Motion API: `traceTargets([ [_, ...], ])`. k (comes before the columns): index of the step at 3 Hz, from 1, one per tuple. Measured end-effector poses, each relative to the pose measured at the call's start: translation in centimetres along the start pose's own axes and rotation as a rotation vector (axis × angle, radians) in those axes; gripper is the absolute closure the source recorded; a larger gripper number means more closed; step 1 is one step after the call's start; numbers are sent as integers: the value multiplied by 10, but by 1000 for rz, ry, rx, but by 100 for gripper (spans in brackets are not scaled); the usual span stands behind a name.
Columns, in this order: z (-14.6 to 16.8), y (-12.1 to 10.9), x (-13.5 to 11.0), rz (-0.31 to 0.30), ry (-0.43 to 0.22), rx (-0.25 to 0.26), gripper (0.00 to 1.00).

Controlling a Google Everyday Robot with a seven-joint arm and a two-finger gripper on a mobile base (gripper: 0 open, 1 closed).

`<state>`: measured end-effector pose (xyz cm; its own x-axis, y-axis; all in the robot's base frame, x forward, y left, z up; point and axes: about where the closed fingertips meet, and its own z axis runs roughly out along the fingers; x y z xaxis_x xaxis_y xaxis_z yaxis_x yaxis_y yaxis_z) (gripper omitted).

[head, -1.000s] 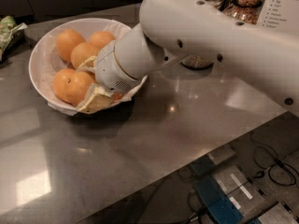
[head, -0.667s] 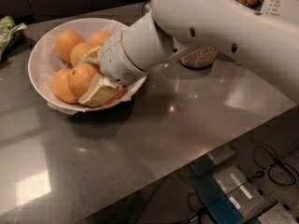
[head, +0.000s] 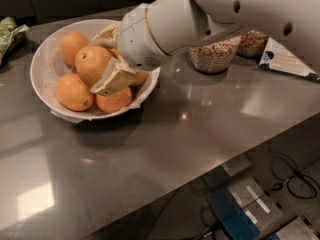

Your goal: Pick orange from white bowl

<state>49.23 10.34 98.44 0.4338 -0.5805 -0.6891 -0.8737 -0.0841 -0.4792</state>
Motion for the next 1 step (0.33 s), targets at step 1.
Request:
traceTargets([
  [1, -1, 0, -1, -3, -1, 2, 100],
])
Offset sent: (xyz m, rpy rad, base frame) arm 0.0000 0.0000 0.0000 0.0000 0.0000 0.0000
